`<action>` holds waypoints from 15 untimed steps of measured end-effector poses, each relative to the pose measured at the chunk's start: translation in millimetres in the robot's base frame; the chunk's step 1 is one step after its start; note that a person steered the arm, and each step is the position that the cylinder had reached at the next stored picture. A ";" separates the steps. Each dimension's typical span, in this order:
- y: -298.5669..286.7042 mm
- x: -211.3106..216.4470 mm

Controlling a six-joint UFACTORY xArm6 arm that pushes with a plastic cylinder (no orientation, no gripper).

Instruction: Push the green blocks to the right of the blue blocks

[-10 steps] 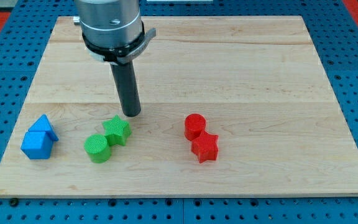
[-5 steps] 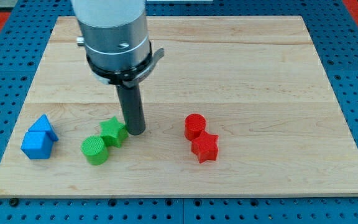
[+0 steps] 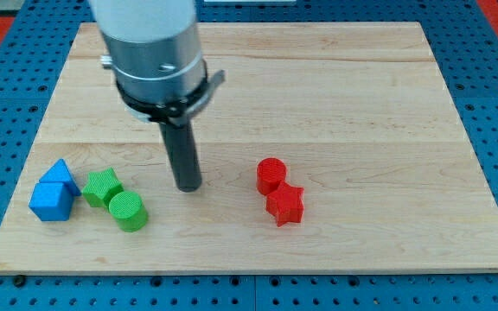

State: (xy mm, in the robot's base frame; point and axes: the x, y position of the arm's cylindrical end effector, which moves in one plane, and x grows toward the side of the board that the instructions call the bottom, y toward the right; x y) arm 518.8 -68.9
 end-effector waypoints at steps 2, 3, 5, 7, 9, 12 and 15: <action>-13.6 36.8; -29.8 36.8; -72.6 36.8; -84.8 36.8; -78.1 36.6; -77.2 6.0; -89.1 -20.6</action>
State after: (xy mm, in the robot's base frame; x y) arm 498.1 -158.0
